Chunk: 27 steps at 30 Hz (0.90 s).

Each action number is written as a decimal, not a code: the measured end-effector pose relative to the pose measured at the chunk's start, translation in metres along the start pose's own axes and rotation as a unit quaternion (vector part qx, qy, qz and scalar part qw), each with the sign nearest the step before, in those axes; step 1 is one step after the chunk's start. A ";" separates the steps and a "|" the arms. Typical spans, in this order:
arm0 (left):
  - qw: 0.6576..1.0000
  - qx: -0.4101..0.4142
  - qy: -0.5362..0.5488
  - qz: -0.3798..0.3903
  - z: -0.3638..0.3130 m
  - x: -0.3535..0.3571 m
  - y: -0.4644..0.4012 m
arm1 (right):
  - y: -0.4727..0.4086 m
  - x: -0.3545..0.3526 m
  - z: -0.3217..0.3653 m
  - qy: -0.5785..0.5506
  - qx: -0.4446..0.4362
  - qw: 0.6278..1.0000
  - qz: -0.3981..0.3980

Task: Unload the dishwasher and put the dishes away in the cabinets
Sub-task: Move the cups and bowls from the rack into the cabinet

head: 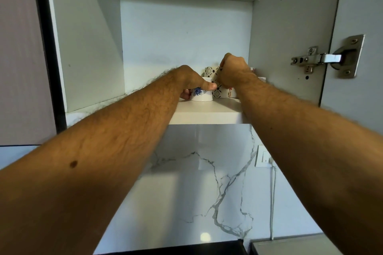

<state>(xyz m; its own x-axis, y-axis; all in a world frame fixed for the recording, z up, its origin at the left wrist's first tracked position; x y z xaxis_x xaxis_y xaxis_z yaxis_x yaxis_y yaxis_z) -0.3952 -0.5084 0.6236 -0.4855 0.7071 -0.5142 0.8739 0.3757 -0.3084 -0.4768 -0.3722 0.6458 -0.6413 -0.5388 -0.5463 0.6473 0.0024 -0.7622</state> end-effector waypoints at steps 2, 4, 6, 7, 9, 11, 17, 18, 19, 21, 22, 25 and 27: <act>1.000 -0.004 0.001 0.007 0.000 -0.001 0.001 | 0.003 0.002 0.001 -0.003 0.003 1.000 0.018; 1.000 -0.005 -0.001 0.010 -0.001 -0.003 0.003 | 0.005 0.000 0.001 -0.016 0.015 0.999 0.035; 1.000 -0.007 -0.002 0.015 -0.003 -0.004 0.006 | 0.008 -0.006 0.000 -0.061 0.039 0.997 0.032; 1.000 -0.008 -0.002 0.017 -0.003 -0.004 0.006 | 0.009 -0.011 0.001 -0.092 0.047 0.994 0.019; 1.000 -0.008 -0.005 0.017 -0.003 -0.006 0.009 | 0.016 -0.022 0.005 -0.146 0.046 0.988 -0.004; 1.000 -0.005 -0.013 0.019 -0.004 -0.004 0.011 | 0.024 -0.030 0.007 -0.148 0.023 0.989 0.012; 0.998 0.046 -0.034 0.027 -0.005 0.003 0.014 | 0.039 -0.036 0.010 -0.136 0.002 0.982 0.131; 0.997 0.057 -0.044 0.028 -0.005 0.003 0.015 | 0.040 -0.038 0.009 -0.139 0.008 0.981 0.136; 0.996 0.065 -0.053 0.029 -0.005 0.003 0.016 | 0.041 -0.038 0.007 -0.142 0.015 0.980 0.138; 0.995 0.077 -0.060 0.032 -0.006 0.003 0.017 | 0.042 -0.039 0.005 -0.147 0.026 0.978 0.144; 0.994 0.083 -0.056 0.036 -0.008 0.003 0.018 | 0.043 -0.039 0.004 -0.147 0.023 0.978 0.144; 0.993 0.096 -0.063 0.027 -0.009 0.003 0.018 | 0.042 -0.038 0.002 -0.125 0.005 0.983 0.137; 0.990 0.103 -0.093 0.006 -0.009 0.001 0.019 | 0.041 -0.038 -0.001 -0.107 0.005 0.986 0.130</act>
<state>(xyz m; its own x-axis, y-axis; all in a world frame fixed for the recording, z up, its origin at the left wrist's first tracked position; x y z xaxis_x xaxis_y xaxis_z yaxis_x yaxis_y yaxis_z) -0.3787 -0.4949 0.6237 -0.4887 0.5807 -0.6511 0.8649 0.2246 -0.4488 -0.4265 -0.3505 0.6354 -0.3525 -0.6863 -0.6362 0.7834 0.1554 -0.6017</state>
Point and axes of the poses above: each hand's wrist, its own y-axis away from the middle knuckle, its own x-axis out of the palm, z = x × y, the point moved 2 cm from there along -y, towards the middle knuckle, and after that the axes turned 9 degrees about -z, right-handed, at the moved point
